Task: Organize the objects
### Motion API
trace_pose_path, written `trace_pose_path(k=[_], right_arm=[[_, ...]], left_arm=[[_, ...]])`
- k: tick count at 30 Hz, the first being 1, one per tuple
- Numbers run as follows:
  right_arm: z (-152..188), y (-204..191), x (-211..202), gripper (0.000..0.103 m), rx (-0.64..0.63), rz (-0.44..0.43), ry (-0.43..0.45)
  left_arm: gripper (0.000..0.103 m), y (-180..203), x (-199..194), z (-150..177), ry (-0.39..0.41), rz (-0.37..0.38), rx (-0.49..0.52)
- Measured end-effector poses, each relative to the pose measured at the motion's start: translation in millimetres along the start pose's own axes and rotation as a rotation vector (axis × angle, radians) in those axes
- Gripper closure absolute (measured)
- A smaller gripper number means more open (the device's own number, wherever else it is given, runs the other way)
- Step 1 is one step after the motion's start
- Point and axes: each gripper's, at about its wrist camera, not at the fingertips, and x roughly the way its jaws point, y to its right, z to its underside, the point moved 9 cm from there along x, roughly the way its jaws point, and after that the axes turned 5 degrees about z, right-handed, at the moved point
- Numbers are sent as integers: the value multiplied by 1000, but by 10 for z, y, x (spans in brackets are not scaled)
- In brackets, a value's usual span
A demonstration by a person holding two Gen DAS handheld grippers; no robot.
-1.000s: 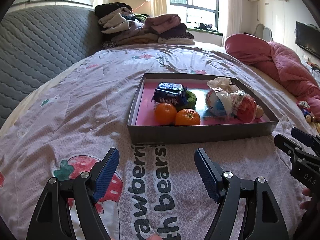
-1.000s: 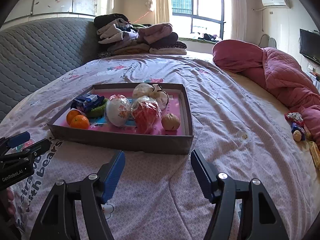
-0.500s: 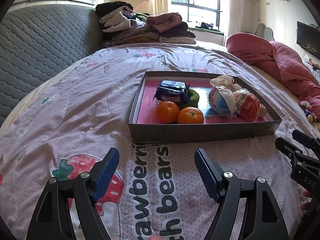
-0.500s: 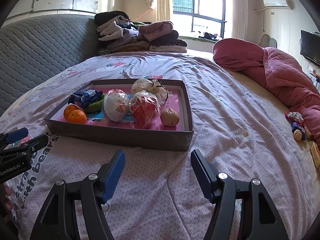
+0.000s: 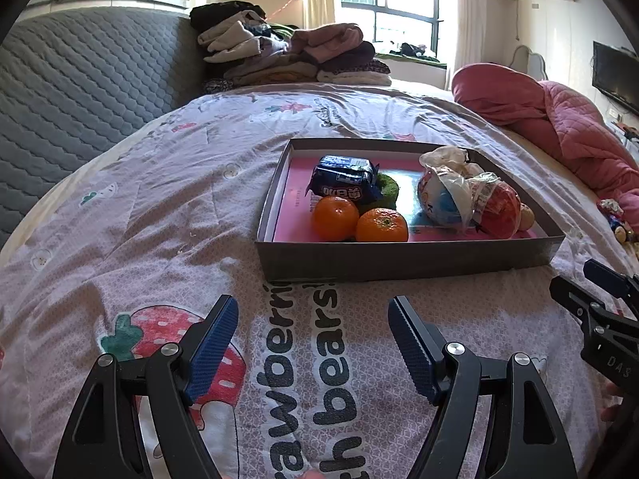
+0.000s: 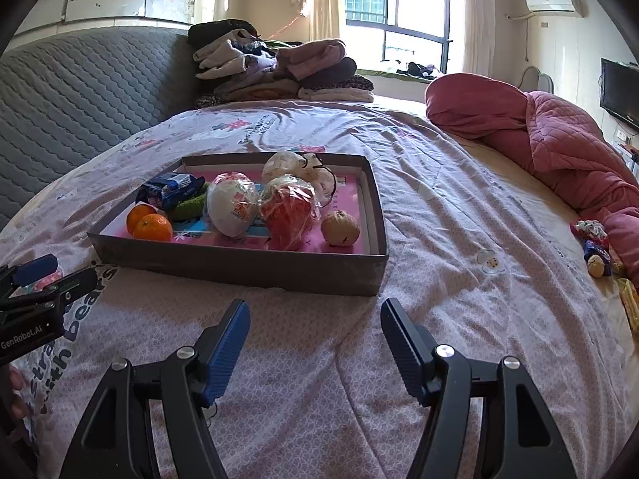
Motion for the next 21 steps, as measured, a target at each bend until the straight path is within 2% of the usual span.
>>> trace_pose_path(k=[21], right_arm=[[77, -9, 88, 36, 1, -5, -37]], left_arm=[[25, -19, 49, 14, -6, 6, -9]])
